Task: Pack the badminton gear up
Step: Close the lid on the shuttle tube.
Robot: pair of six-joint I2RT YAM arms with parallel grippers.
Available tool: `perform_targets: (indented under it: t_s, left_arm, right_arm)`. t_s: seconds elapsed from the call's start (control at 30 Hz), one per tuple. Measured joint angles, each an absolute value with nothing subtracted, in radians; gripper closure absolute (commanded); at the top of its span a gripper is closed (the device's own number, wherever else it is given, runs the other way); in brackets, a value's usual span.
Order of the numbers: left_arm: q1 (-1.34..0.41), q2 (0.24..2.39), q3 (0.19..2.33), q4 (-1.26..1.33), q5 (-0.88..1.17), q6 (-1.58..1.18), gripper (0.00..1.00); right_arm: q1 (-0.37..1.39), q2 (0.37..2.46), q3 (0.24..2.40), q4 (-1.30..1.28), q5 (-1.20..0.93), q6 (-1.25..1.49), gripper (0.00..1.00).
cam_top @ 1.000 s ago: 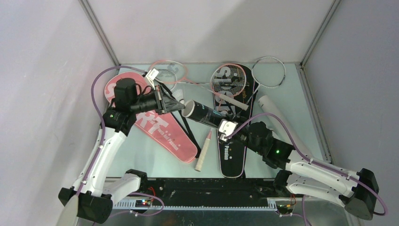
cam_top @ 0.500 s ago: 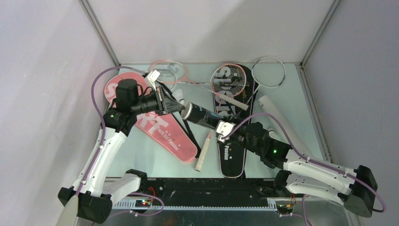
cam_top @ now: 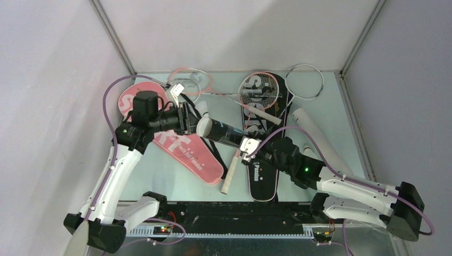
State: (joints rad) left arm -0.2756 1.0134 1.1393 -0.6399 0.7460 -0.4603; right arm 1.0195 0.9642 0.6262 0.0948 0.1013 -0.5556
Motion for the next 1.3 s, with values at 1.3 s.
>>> perform_targets:
  t_s: [1.3]
  left_arm:
    - [-0.394, 1.001, 1.258, -0.750, 0.577, -0.421, 0.59]
  right_arm:
    - [1.019, 0.986, 0.669, -0.011, 0.129, -0.542, 0.68]
